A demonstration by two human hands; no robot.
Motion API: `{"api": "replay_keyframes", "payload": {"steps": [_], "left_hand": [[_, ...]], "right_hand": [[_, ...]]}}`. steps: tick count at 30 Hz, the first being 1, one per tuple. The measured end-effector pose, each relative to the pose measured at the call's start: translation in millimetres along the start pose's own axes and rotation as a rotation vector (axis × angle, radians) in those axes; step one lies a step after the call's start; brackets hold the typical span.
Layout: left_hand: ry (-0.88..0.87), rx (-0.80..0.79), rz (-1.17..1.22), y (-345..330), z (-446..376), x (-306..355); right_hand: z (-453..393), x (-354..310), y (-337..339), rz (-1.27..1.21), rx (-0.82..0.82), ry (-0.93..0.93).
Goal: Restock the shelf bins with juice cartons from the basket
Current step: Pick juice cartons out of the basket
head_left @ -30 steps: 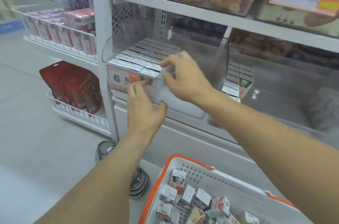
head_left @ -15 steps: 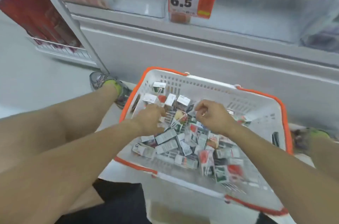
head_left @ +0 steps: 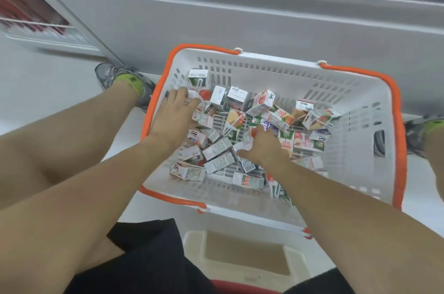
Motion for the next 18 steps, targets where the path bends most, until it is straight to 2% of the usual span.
{"api": "replay_keyframes", "payload": {"steps": [5,13,15,16,18], "left_hand": [[-0.058,-0.022,-0.177,-7,-1,6],[-0.072,-0.026,-0.159,-2,0,9],[0.032,-0.082,0.016,4,-2,1],[0.143,-0.127,0.161,8,-2,-9],[0.445,-0.241,0.659,10,7,-26]], "right_hand": [[-1,-6,-1,0.016,0.111,-0.052],[10,14,48,-0.223,-0.025,-0.01],[19,20,74,-0.35,-0.12,-0.031],[27,21,86,-0.451,-0.186,-0.051],[51,15,114,-0.66,-0.314,-0.063]]}}
Point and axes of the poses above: each hand's wrist, its own z-axis away from the middle knuckle, its own y-axis out of the back of the hand, x = y × z, the point moved 10 cm from there along -z, towards the middle knuckle, and after that the axes turned 1 degree about -y, right-handed, at the moved point
